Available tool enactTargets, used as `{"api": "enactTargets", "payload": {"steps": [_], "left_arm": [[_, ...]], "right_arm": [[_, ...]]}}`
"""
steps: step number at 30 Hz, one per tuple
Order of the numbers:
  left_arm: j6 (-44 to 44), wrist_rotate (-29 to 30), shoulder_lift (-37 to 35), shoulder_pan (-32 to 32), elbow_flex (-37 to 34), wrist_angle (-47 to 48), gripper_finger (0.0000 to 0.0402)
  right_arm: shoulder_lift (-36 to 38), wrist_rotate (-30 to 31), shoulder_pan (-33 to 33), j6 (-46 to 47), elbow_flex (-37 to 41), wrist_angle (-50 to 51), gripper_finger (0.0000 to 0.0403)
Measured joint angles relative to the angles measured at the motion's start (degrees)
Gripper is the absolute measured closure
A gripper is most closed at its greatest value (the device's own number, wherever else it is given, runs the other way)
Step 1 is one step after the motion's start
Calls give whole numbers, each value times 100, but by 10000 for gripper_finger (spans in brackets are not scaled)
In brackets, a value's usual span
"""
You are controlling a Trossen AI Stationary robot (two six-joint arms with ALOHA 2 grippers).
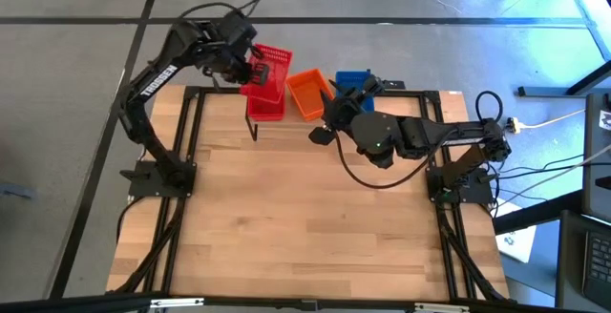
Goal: Stack baskets on shelf by color
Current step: Stack the red basket into the red basket on the shelf
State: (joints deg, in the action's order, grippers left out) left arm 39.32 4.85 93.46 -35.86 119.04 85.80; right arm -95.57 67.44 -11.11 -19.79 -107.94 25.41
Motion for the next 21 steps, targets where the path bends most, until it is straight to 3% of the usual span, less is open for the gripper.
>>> {"api": "enactTargets", "payload": {"steps": [5, 21], "left_arm": [[126, -206, 208, -156, -4, 399, 401], [264, -484, 864, -282, -4, 419, 401]], "right_arm": [[0, 0, -1, 2, 0, 0, 266], [0, 0, -72, 2, 0, 2, 266]]}}
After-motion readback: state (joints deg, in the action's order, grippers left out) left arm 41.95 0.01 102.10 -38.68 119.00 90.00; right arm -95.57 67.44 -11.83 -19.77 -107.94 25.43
